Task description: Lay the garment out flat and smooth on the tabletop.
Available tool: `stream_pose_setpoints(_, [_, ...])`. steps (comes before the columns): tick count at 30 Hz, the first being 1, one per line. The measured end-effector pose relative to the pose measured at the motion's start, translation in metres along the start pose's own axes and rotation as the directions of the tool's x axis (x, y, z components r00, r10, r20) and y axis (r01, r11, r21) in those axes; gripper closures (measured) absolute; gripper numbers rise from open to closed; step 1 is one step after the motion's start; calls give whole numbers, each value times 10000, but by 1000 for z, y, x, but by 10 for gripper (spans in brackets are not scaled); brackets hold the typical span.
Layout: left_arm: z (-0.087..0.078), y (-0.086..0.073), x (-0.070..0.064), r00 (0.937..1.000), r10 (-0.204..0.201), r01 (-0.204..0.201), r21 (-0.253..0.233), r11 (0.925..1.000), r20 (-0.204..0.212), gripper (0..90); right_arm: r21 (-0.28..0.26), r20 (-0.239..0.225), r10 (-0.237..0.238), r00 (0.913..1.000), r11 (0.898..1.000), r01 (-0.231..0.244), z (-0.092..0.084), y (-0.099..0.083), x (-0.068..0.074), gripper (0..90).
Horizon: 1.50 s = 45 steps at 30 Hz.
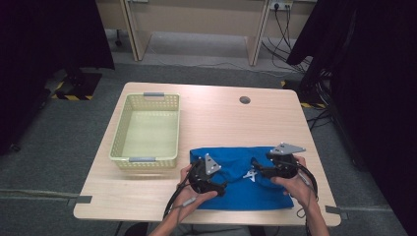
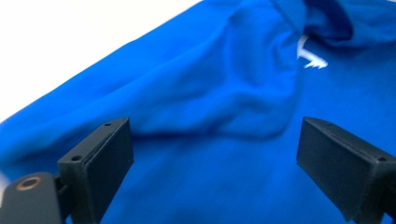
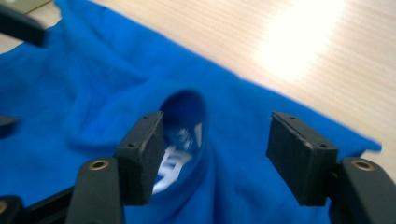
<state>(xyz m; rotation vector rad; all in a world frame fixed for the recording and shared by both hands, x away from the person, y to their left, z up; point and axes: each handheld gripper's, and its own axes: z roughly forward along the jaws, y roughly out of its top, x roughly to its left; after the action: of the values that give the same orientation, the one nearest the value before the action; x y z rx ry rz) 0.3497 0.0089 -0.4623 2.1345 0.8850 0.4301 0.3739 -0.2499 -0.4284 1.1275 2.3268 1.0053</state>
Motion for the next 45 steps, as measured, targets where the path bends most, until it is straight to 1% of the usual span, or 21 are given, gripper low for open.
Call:
stream_pose_setpoints(1, [0,0,0,10000,0,0,0,10000,0,103,0,0,0,10000,10000,0,0,0,0,362])
stream_pose_setpoints(2, [4,4,-2,9999,171,-171,35,9998,-27,104,94,-86,-39,10000,9999,39,-4,-6,1,344])
stream_pose_setpoints(4, [12,11,-6,9989,463,-462,56,9989,-88,106,158,-146,-35,9999,9999,37,-6,-9,1,336])
stream_pose_setpoints(8, [27,21,-12,9972,745,-744,188,9970,-25,85,482,-332,-105,9994,9988,121,-15,-22,4,280])
stream_pose_setpoints(9, [29,23,-13,9970,778,-776,188,9968,-59,85,482,-332,-105,9994,9988,121,-15,-22,4,280])
stream_pose_setpoints(11, [34,26,-14,9969,781,-779,253,9966,-68,58,830,-439,-251,9987,9961,287,-15,-32,7,251])
stream_pose_setpoints(14, [38,27,-13,9958,899,-893,350,9954,-169,62,1101,-464,-286,9985,9934,336,-11,-38,9,246])
stream_pose_setpoints(15, [39,27,-12,9963,844,-837,364,9958,-186,67,1233,-500,-303,9983,9917,363,-9,-40,9,245])
stream_pose_setpoints(17, [38,26,-10,9967,776,-766,398,9963,-228,67,1413,-537,-335,9980,9891,408,-4,-44,9,245])
stream_pose_setpoints(19, [34,22,-10,9958,864,-852,403,9955,-298,62,1532,-486,-299,9984,9875,370,-1,-47,8,255])
stream_pose_setpoints(21, [31,17,-8,9950,911,-891,476,9949,-408,61,1473,-410,-476,9980,9877,532,0,-49,6,288])
stream_pose_setpoints(23, [30,11,-4,9936,983,-949,617,9936,-548,57,1430,-335,-619,9975,9875,661,-1,-48,5,365])
stream_pose_setpoints(26, [28,3,1,9979,573,-557,511,9971,-305,48,1339,-303,-724,9969,9881,759,-3,-49,4,449])
stream_pose_setpoints(32, [16,-6,3,9964,842,-836,644,9944,-69,45,1358,-360,-1150,9927,9836,1188,-13,-56,11,570])
stream_pose_setpoints(36, [8,-13,-3,9949,1008,-1012,604,9930,99,49,1372,-413,-1460,9884,9791,1504,-22,-63,18,634])
stream_pose_setpoints(38, [7,-10,-6,9903,1387,-1385,727,9877,24,54,1289,-376,-1496,9880,9798,1532,-25,-66,19,660])
stream_pose_setpoints(40, [8,-3,-8,9834,1802,-1786,667,9817,-201,72,1237,-321,-1506,9881,9804,1535,-25,-66,17,679])
stream_pose_setpoints(42, [12,6,-10,9845,1750,-1742,516,9834,-125,73,1210,-265,-1432,9893,9820,1454,-23,-65,15,687])
stream_pose_setpoints(43, [15,10,-12,9831,1824,-1817,465,9823,-117,75,1202,-274,-1383,9900,9827,1406,-23,-65,15,688])
stream_pose_setpoints(44, [19,13,-13,9817,1901,-1895,436,9809,-99,97,1182,-300,-1385,9899,9829,1411,-22,-64,14,689])
stream_pose_setpoints(45, [28,17,-13,9830,1835,-1835,405,9822,27,140,1142,-318,-1344,9904,9839,1372,-21,-64,12,689])
